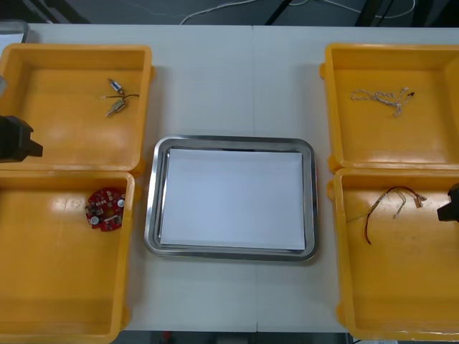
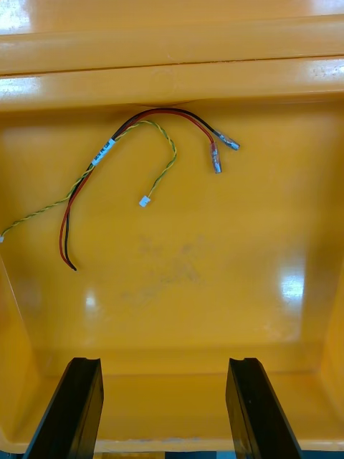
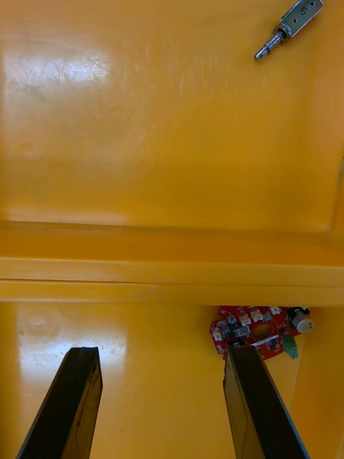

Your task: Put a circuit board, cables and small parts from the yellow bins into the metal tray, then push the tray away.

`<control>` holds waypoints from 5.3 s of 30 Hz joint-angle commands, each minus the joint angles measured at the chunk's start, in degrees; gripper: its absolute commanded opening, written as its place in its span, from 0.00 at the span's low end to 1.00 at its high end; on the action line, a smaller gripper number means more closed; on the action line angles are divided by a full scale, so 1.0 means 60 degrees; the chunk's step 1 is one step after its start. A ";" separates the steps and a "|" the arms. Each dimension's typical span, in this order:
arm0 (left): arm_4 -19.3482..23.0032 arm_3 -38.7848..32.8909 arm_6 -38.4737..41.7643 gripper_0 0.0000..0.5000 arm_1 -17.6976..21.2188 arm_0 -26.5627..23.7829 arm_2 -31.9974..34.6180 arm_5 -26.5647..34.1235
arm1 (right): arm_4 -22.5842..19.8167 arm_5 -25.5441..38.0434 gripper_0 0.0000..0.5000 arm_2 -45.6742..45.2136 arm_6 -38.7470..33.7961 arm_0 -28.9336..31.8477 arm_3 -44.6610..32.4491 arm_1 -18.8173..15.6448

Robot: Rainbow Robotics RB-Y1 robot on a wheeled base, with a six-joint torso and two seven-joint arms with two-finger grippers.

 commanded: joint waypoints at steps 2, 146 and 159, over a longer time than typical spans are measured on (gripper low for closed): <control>0.0037 -0.0183 0.0524 1.00 0.0406 -0.0039 0.0314 0.0069 | 0.0075 -0.0060 1.00 -0.0302 -0.0032 0.0147 -0.0259 -0.0253; -0.3962 -0.2907 -0.0648 1.00 -0.3886 0.4078 -0.1591 -0.2781 | 0.4220 -0.5172 1.00 0.3521 -0.1409 0.2168 0.0253 0.2296; -0.4211 -0.2805 -0.1058 1.00 -0.4076 0.4605 -0.1825 -0.3704 | 0.4425 -0.6036 1.00 0.3990 -0.1350 0.2168 0.0898 0.2311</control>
